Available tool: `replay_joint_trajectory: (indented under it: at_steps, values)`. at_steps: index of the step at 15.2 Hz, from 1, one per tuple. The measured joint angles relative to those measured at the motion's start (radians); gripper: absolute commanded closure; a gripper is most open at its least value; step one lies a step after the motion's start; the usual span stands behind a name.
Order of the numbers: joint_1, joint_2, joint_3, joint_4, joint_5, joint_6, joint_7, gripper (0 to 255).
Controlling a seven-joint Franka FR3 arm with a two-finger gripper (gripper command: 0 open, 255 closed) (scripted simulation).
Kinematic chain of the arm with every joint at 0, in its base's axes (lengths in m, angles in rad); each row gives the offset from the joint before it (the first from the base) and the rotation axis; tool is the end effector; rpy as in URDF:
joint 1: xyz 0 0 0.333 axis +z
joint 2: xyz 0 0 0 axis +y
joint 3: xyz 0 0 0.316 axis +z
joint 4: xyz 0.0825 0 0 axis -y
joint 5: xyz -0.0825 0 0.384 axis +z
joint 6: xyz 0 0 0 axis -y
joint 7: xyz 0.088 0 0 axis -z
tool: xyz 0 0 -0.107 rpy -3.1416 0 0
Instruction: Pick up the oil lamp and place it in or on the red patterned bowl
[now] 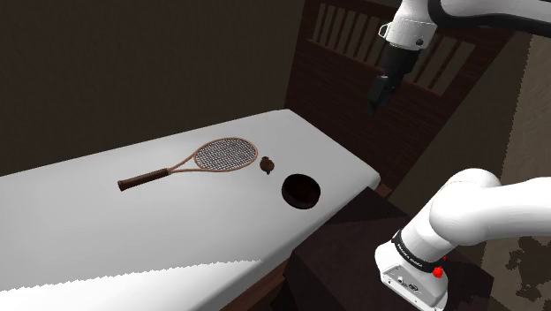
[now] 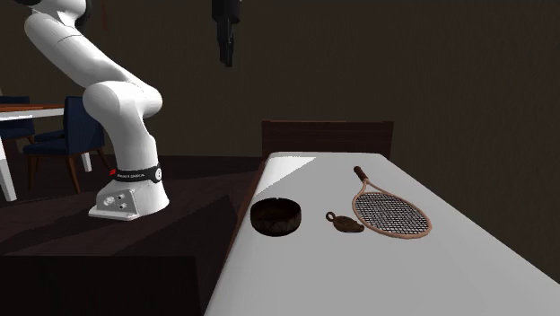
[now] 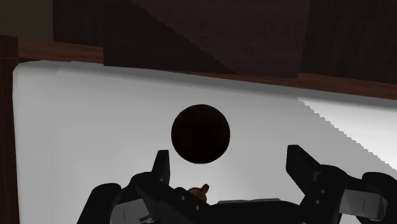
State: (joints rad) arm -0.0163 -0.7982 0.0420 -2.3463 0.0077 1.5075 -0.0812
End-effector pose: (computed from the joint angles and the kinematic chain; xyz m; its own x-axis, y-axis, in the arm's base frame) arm 0.2969 0.0126 0.5931 0.9947 0.0933 -0.0427 0.0942 -0.9954 0.0190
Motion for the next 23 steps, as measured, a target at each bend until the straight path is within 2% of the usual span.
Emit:
replay_joint_trajectory:
  at_steps: [2, 4, 14, 23]
  values:
    - [-0.001, 0.013, 0.002, -0.004, 0.001, 0.016, 0.003, 0]
    - [-0.003, 0.047, 0.007, -0.025, 0.004, 0.070, 0.013, 0]
    - [-0.020, 0.327, 0.034, -0.081, 0.008, 0.404, 0.070, 0]
    - [-0.038, 0.659, 0.049, 0.003, -0.014, 0.650, 0.129, 0]
